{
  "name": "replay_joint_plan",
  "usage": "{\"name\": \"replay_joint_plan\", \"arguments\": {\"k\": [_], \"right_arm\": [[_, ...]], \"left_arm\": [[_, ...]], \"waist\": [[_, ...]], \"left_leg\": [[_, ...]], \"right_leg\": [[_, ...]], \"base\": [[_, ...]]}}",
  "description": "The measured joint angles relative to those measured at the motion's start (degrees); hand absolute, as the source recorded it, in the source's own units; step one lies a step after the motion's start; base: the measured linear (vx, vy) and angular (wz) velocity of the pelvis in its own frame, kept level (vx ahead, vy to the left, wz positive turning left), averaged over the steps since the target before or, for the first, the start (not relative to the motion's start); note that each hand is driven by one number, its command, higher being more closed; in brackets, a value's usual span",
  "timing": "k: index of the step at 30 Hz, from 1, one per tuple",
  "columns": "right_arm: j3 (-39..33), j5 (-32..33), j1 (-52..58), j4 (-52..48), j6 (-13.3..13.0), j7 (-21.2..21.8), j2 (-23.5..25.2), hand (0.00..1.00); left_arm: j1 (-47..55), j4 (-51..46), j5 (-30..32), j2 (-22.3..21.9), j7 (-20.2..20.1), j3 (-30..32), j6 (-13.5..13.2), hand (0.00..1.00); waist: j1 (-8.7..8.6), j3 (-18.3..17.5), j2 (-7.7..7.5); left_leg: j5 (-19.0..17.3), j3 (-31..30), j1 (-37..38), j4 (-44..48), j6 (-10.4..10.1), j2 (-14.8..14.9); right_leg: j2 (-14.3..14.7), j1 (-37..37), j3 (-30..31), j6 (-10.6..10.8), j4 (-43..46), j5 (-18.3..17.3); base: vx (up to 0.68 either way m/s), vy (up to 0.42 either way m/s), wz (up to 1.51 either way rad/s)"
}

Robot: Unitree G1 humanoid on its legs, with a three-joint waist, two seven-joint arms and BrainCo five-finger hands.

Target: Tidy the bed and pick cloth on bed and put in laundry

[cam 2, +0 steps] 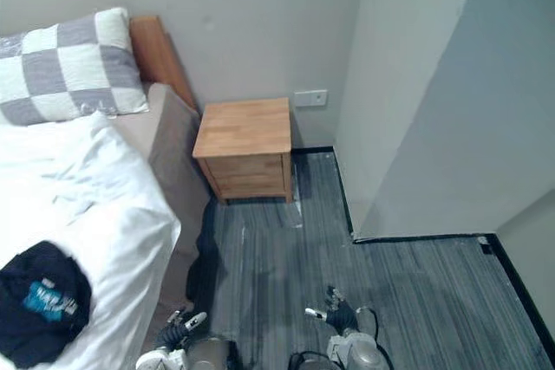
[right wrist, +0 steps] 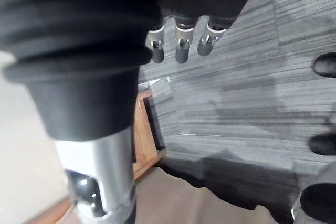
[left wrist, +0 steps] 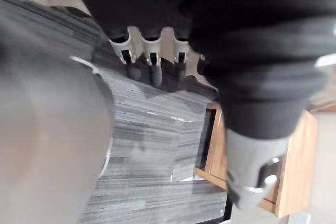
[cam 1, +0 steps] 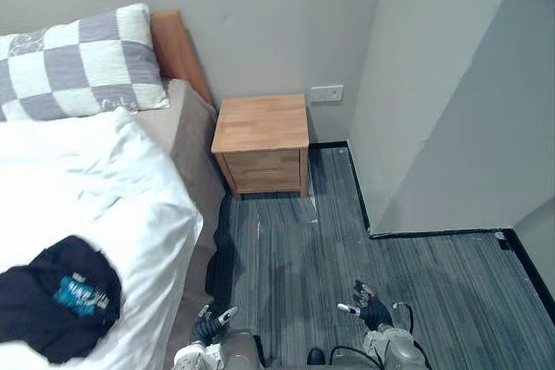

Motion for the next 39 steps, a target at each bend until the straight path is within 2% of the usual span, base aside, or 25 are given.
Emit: {"name": "replay_joint_plan", "arguments": {"k": [1,2,3,4,5,6,7,8,10,11,13,14,15,16,17,21,23,24,26,27,29,32,34,37,39], "right_arm": [[0.2,0.0,0.1,-1.1,0.0,-0.6,-0.3,0.0],[0.5,-0.1,0.2,-2.0,0.1,-0.7,-1.0,0.0],[2.1,-0.6,0.9,-6.0,0.1,-0.9,-2.0,0.0],[2.6,-1.2,0.9,-9.5,0.3,-1.2,-0.9,0.0],[2.8,-1.7,1.4,-12.1,0.2,-1.2,-0.8,0.0],[3.0,-1.9,2.4,-16.3,0.2,-1.6,-0.2,0.0],[2.9,-2.0,3.9,-21.5,0.1,-2.3,-0.7,0.0],[2.9,-2.0,4.4,-23.5,-0.1,-2.6,-1.1,0.0],[2.6,-2.0,4.8,-31.9,-0.4,-3.5,-3.4,0.0],[2.2,-2.0,4.9,-34.1,-0.7,-3.7,-3.7,0.0],[1.6,-2.1,4.2,-45.5,-0.9,-5.2,-4.8,0.0],[1.6,-2.1,3.9,-47.2,-0.9,-5.4,-5.1,0.0],[1.6,-2.2,2.7,-50.3,-0.3,-5.6,-5.5,0.0],[1.8,-2.3,1.5,-51.4,0.6,-5.9,-6.9,0.0],[2.8,-2.3,-2.7,-52.2,1.8,-5.8,-9.9,0.0],[4.6,-3.9,-16.5,-51.3,4.7,-5.0,-12.5,0.0],[5.4,-7.3,-23.1,-48.6,7.9,-6.6,-12.4,0.0],[6.6,-9.5,-25.7,-47.1,9.4,-7.7,-12.4,0.0],[8.4,-14.2,-28.1,-43.8,11.4,-10.2,-12.8,0.0],[9.2,-16.7,-29.7,-40.4,12.7,-11.4,-12.9,0.0],[9.8,-20.7,-32.5,-34.6,14.4,-13.8,-13.1,0.0],[11.0,-23.4,-42.7,-26.6,15.8,-17.8,-17.2,0.0],[11.1,-24.8,-53.4,-22.2,16.6,-20.7,-21.1,0.0],[11.1,-24.7,-64.2,-17.2,18.8,-23.1,-26.3,0.0],[11.8,-24.6,-66.5,-13.5,19.7,-24.0,-28.6,0.0]], "left_arm": [[0.1,0.0,0.0,-0.1,0.0,0.0,0.2,0.0],[0.2,0.0,-0.1,-0.5,0.1,-0.1,0.4,0.0],[1.4,0.0,-0.2,-0.7,0.6,-2.0,0.8,0.0],[0.5,0.5,-0.2,1.1,1.3,-3.0,1.4,0.0],[0.6,0.5,-0.2,2.0,1.5,-3.9,1.6,0.0],[0.6,0.8,-0.3,3.5,1.6,-5.2,1.8,0.0],[0.6,1.2,-1.4,4.3,1.7,-6.1,2.3,0.0],[0.7,1.4,-2.0,4.4,1.7,-6.0,2.4,0.0],[1.0,1.8,-4.2,4.8,1.6,-5.2,2.4,0.0],[1.1,1.9,-4.8,5.4,1.5,-4.9,2.4,0.0],[2.2,2.3,-4.6,7.6,1.3,-2.9,1.8,0.0],[2.7,2.2,-4.6,8.2,1.3,-2.6,1.7,0.0],[4.0,2.0,-4.6,9.2,1.2,-1.0,1.6,0.0],[4.8,2.1,-4.6,8.7,1.2,0.3,1.9,0.0],[7.4,1.4,-4.6,7.5,1.0,0.6,2.3,0.0],[8.2,0.7,-4.6,5.0,1.3,4.9,4.6,0.0],[7.1,0.3,-4.6,3.9,1.0,5.7,5.0,0.0],[6.4,0.2,-4.4,3.3,0.5,5.7,5.0,0.0],[5.7,0.3,-1.8,3.3,-0.3,5.5,5.0,0.0],[5.6,0.0,-0.8,3.3,-0.8,4.6,4.9,0.0],[5.3,-0.2,-0.5,3.4,-1.4,3.4,4.8,0.0],[3.6,-0.4,-1.2,3.8,-1.8,0.4,4.4,0.0],[1.3,-2.2,-2.8,4.5,-1.9,-1.5,4.0,0.0],[-3.5,-5.5,-4.6,5.9,-1.4,-4.3,3.1,0.0],[-4.4,-6.4,-4.7,5.9,-0.9,-6.7,3.2,0.0]], "waist": [[-0.05,-0.2,0.1],[-0.15,-0.6,0.7],[0.25,-2.0,2.69],[-0.46,-2.5,0.44],[-0.98,-2.4,-0.28],[-2.3,-2.4,-2.22],[-2.51,-2.3,-2.74],[-2.5,-2.2,-2.56],[-2.62,-2.1,-1.51],[-2.65,-2.2,-1.51],[-2.73,-2.2,-3.2],[-2.69,-2.2,-3.98],[-2.65,-1.7,-5.98],[-2.49,-1.9,-5.71],[-0.35,-2.8,-3.65],[0.43,-2.8,-2.27],[0.94,-2.7,-2.38],[1.31,-2.5,-2.8],[1.43,-2.5,-2.38],[1.75,-2.4,-1.73],[2.5,-1.5,-1.7],[2.9,3.2,0.9],[2.84,7.1,2.39],[3.03,13.8,3.2],[3.32,14.7,4.11]], "left_leg": [[0.0,3.5,0.6,-1.3,4.0,-1.9],[0.1,3.4,0.9,-2.2,7.0,-2.6],[0.5,1.6,1.8,-5.1,13.7,-2.8],[0.9,-1.5,3.5,-7.5,13.1,-4.7],[0.9,-4.0,4.6,-8.8,13.0,-5.5],[1.1,-8.7,6.5,-9.7,12.1,-7.3],[0.5,-14.0,8.8,-9.8,11.1,-8.2],[0.4,-16.4,9.7,-9.8,10.8,-8.3],[0.0,-27.1,11.4,-9.8,9.6,-7.7],[-0.1,-29.3,11.2,-9.9,8.9,-7.7],[-1.4,-41.0,10.7,-9.7,6.5,-8.2],[-1.8,-43.0,10.7,-9.3,5.6,-8.5],[-3.6,-46.3,10.1,-6.8,3.3,-9.9],[-4.4,-47.3,10.0,-4.9,1.7,-8.8],[-5.5,-47.7,10.0,-3.8,-0.2,-6.2],[-4.4,-47.4,9.6,-3.6,-2.6,-2.4],[-4.6,-40.4,9.1,-0.7,-2.3,-0.9],[-5.1,-34.1,7.9,2.6,-1.5,-0.4],[-6.3,-26.8,6.3,5.0,0.0,0.7],[-7.0,-23.8,6.2,3.5,1.0,0.8],[-6.6,-21.3,6.7,-0.3,0.7,0.0],[-0.8,-19.2,6.2,-5.3,2.2,-1.8],[3.7,-20.4,1.6,-9.3,3.0,-3.3],[9.8,-22.4,-1.9,-15.8,2.6,-3.9],[12.0,-24.0,-4.2,-18.2,2.3,-4.1]], "right_leg": [[0.9,1.5,-3.5,0.9,0.7,-0.6],[1.6,1.1,-5.0,1.1,3.1,-0.7],[2.6,-3.8,-8.3,4.6,17.0,-3.1],[-0.6,-9.5,-9.7,6.0,32.3,-3.4],[-2.6,-12.9,-9.7,6.9,39.8,-2.7],[-5.6,-16.3,-9.0,6.9,47.9,-4.2],[-8.1,-17.5,-7.8,6.9,48.4,-7.6],[-8.8,-17.9,-6.9,6.9,47.3,-8.6],[-8.8,-20.2,2.6,7.5,36.8,-9.5],[-8.7,-21.0,5.6,7.8,34.3,-9.1],[-7.6,-23.3,23.1,10.4,20.4,-4.2],[-7.6,-23.0,26.4,10.6,17.4,-3.0],[-8.3,-21.3,29.1,12.5,14.2,2.4],[-7.3,-20.1,27.7,10.4,14.7,3.7],[-5.2,-19.4,24.8,7.8,16.1,4.3],[-3.6,-16.5,16.9,6.8,15.7,4.3],[-3.9,-12.5,11.2,5.7,13.9,4.1],[-4.7,-10.0,7.1,3.7,13.2,2.9],[-5.2,-7.7,1.9,2.1,12.4,1.4],[-5.4,-7.4,-0.4,2.6,12.7,0.6],[-6.8,-7.8,-2.7,3.3,13.0,0.0],[-9.1,-10.9,-5.2,4.3,14.7,-0.2],[-10.3,-18.0,-6.3,4.5,17.7,-0.2],[-10.4,-24.3,-8.6,3.8,19.7,0.2],[-10.4,-27.3,-10.2,3.4,20.7,0.3]], "base": [[0.54,-0.02,0.64],[0.63,0.037,0.63],[0.58,0.053,0.83],[0.56,0.06,0.98],[0.33,0.009,1.55],[0.4,-0.09,2.08],[0.33,-0.092,2.23],[0.52,-0.214,2.4],[0.37,-0.211,2.28],[0.32,-0.326,2.46],[0.33,-0.471,2.37],[0.26,-0.494,2.03],[0.25,-0.527,1.63],[0.32,-0.552,1.45],[0.25,-0.406,0.73],[0.14,-0.27,0.88],[0.05,-0.225,1.41],[0.02,-0.144,1.32],[-0.01,-0.089,1.49],[-0.03,-0.01,1.53],[-0.01,0.044,1.0],[-0.04,0.101,0.59],[-0.1,0.101,0.31],[-0.1,0.034,0.37],[-0.03,-0.034,0.42]]}}
